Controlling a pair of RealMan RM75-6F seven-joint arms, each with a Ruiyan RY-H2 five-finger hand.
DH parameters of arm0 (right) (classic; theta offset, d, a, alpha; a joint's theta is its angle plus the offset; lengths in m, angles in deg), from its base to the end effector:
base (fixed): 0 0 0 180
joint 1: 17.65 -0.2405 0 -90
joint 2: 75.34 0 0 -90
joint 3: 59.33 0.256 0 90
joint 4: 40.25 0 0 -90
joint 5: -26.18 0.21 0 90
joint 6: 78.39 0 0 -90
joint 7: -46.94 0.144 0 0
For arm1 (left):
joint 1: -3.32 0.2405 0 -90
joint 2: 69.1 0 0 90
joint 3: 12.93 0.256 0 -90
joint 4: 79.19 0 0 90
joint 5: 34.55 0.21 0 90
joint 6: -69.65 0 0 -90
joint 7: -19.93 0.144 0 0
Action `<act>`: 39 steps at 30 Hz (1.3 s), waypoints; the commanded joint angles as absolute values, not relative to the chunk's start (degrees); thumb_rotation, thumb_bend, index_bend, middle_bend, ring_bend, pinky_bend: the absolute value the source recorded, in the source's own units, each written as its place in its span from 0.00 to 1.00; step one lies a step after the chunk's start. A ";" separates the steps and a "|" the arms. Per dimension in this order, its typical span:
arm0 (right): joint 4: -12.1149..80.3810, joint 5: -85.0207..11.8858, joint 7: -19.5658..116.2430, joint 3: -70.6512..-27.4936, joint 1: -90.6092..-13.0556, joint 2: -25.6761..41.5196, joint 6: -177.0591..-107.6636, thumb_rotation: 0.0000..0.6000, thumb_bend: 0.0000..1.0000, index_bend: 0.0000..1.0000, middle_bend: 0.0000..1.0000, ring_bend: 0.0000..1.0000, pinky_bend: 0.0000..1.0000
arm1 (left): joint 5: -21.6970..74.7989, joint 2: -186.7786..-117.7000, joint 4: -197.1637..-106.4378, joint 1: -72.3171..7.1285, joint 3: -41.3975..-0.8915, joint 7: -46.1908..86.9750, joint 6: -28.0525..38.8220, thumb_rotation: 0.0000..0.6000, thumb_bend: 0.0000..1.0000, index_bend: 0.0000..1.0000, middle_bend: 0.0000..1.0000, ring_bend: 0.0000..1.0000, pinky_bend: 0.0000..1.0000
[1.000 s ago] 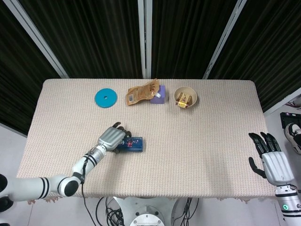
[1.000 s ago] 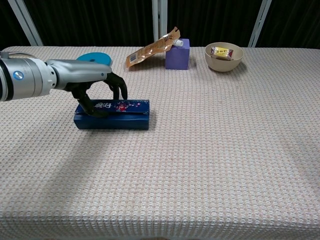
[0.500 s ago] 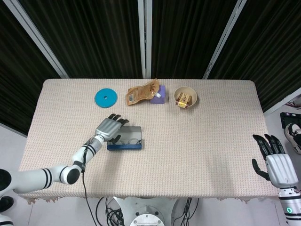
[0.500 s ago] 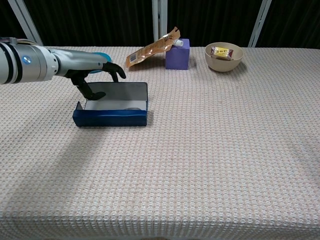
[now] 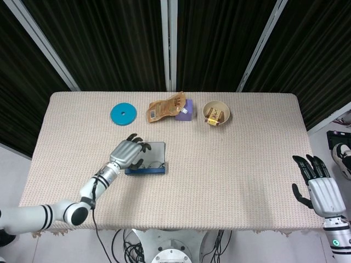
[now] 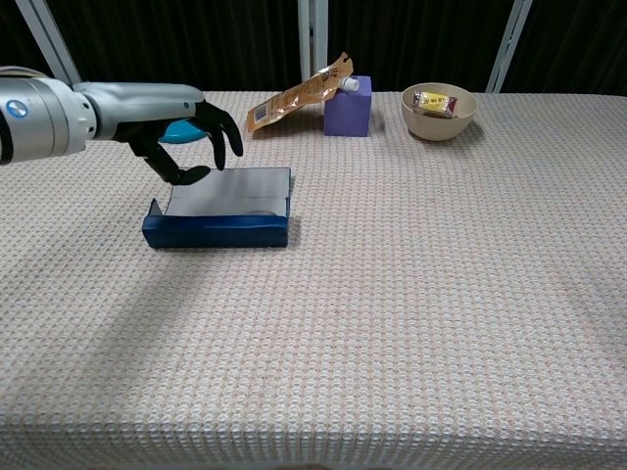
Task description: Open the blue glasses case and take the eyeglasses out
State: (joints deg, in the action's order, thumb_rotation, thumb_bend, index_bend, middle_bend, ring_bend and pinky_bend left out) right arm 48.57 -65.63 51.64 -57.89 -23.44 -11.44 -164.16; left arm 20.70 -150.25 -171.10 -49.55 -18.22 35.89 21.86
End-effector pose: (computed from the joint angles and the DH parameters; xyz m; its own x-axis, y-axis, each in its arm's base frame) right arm -0.3087 -0.1811 0.1583 0.3887 -0.0119 0.9213 -0.9153 -0.1199 0.3846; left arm -0.1184 0.3480 -0.0080 0.4661 0.4104 0.7838 0.8524 -0.4457 -0.2735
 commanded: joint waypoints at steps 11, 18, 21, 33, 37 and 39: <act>48.42 -65.49 52.15 -58.00 -23.24 -11.53 -164.25 1.00 0.44 0.00 0.13 0.00 0.00 | 23.11 -153.13 -172.87 -48.99 -15.92 39.38 22.63 1.00 0.49 0.28 0.33 0.13 0.03; 48.20 -65.57 52.31 -58.08 -23.27 -11.36 -164.11 1.00 0.44 0.00 0.13 0.00 0.00 | 25.35 -151.81 -176.24 -48.26 -14.86 39.46 22.46 1.00 0.49 0.28 0.38 0.15 0.02; 48.20 -65.56 52.30 -58.01 -23.31 -11.35 -164.14 1.00 0.44 0.00 0.13 0.00 0.00 | 26.97 -150.30 -178.54 -47.36 -13.88 39.31 21.91 1.00 0.48 0.28 0.40 0.17 0.02; 48.33 -65.97 52.32 -57.81 -23.57 -11.35 -164.38 1.00 0.45 0.00 0.13 0.00 0.00 | 31.12 -147.35 -177.95 -43.60 -10.56 45.13 15.70 1.00 0.47 0.12 0.16 0.00 0.00; 48.36 -66.12 52.25 -57.85 -23.70 -11.24 -164.25 1.00 0.45 0.00 0.13 0.00 0.00 | 31.95 -148.15 -176.58 -41.98 -9.86 46.96 13.67 1.00 0.38 0.09 0.11 0.00 0.00; 48.45 -66.22 52.22 -57.84 -23.74 -11.25 -164.30 1.00 0.45 0.00 0.13 0.00 0.00 | 31.54 -148.59 -175.79 -41.81 -9.80 47.88 13.85 1.00 0.34 0.07 0.09 0.00 0.00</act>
